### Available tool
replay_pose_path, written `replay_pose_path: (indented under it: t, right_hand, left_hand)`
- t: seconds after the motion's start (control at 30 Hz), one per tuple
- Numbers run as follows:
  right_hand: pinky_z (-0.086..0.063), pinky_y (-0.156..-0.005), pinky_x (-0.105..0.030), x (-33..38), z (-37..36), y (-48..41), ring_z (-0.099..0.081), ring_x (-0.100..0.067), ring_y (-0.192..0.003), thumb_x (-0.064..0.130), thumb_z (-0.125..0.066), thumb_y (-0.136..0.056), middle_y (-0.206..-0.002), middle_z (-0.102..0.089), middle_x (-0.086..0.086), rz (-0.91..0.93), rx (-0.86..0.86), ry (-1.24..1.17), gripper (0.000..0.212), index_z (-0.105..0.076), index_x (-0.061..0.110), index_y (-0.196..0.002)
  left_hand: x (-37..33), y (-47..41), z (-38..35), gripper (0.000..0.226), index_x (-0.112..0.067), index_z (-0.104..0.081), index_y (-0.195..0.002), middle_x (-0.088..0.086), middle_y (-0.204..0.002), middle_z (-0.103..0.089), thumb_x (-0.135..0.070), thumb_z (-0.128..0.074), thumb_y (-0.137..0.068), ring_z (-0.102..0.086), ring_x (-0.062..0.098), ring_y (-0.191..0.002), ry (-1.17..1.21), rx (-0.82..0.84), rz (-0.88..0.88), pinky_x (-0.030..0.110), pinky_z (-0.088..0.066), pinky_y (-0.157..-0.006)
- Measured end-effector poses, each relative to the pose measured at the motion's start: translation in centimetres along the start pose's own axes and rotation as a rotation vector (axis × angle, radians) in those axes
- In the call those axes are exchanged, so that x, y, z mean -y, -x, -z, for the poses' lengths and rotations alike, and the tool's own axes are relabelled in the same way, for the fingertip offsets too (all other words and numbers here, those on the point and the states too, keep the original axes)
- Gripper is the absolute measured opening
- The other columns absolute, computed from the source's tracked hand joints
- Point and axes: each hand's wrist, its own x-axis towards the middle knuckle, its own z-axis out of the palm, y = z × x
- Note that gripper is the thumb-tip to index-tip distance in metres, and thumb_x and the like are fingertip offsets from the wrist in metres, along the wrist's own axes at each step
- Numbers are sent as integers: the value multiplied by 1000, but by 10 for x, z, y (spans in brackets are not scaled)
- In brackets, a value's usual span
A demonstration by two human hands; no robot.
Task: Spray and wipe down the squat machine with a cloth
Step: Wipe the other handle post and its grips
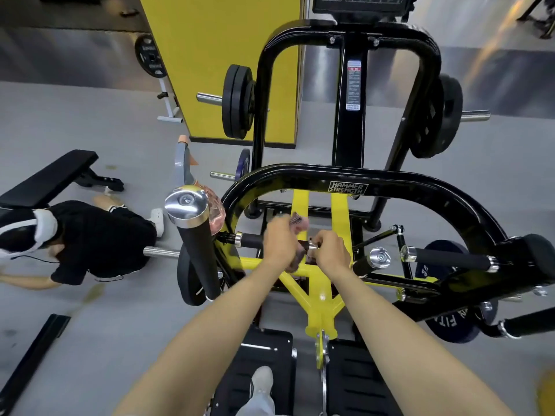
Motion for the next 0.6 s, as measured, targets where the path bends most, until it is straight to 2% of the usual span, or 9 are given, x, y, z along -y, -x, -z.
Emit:
replay_pose_path:
  t: [0.1,0.2,0.33,0.4,0.47,0.6]
  right_hand:
    - [-47,-80,-38,1,-3,1,-62,-25,-83,5,-61,-86,-70,-67,3,-47,15,-55,16,-58,21,-87]
    - [-49,-78,-38,0,-2,1,-64,-26,-83,8,-67,-82,-81,-70,-2,-28,30,-77,16,-59,21,-85]
    - [-38,-61,-29,-3,0,1,-61,-25,-82,9,-67,-82,-89,-69,-5,8,27,-99,14,-58,19,-87]
    - [-34,-59,-28,-4,1,2,-58,-24,-80,11,-68,-82,-90,-68,-4,11,27,-99,14,-58,19,-88]
    - [-36,-61,-29,-4,1,1,-56,-22,-81,10,-68,-83,-93,-67,-3,6,25,-95,13,-61,17,-91]
    - [-38,-65,-30,-4,1,-2,-59,-23,-88,9,-69,-82,-98,-66,0,-5,26,-100,15,-63,16,-93]
  left_hand:
    - [3,-22,27,26,-5,-61,-114,13,-115,-56,0,-53,-90,-51,29,-111,-445,-105,-19,38,-46,-86]
    - [7,-35,39,27,-6,-60,-116,14,-123,-52,-6,-51,-91,-41,31,-118,-687,-1,36,39,-42,-92]
    - [28,-33,26,25,-12,-62,-113,14,-123,-58,-17,-50,-91,-35,31,-125,-778,82,196,39,-33,-98]
    - [26,-31,19,26,-14,-64,-111,14,-126,-57,-20,-47,-92,-33,32,-128,-789,87,236,42,-23,-106]
    - [20,-31,15,26,-13,-65,-108,13,-123,-59,-20,-45,-93,-40,33,-125,-799,108,233,44,-17,-111]
    - [3,-33,-1,28,-8,-58,-117,9,-119,-62,-19,-48,-93,-56,31,-113,-728,196,167,39,-39,-95]
